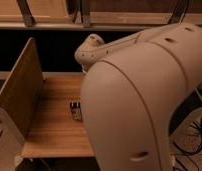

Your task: Place the ceramic cup over the eraser

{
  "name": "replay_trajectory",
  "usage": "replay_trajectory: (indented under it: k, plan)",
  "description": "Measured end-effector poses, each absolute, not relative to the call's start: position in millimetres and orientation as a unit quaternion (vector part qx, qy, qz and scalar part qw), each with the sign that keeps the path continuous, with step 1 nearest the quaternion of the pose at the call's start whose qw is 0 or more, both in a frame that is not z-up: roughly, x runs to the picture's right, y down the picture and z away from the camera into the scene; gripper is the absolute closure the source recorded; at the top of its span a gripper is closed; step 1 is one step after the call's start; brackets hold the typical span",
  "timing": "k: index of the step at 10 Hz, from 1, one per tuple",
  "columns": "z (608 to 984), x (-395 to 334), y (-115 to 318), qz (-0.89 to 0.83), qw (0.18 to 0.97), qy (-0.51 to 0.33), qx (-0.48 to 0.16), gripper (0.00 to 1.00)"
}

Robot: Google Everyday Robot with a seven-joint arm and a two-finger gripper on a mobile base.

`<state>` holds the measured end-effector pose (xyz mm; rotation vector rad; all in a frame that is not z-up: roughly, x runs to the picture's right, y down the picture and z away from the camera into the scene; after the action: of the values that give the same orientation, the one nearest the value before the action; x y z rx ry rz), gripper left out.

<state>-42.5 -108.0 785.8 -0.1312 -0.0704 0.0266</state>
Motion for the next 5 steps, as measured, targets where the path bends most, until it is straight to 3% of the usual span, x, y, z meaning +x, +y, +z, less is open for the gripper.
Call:
replay_trajectory:
  k: [2,5]
  plan:
    - [753,-24,-90,0.046,0.994,-0.033,-0.09,1.0]
    - [746,-23,-84,0.053,0.993,-0.034,-0.097,1.0]
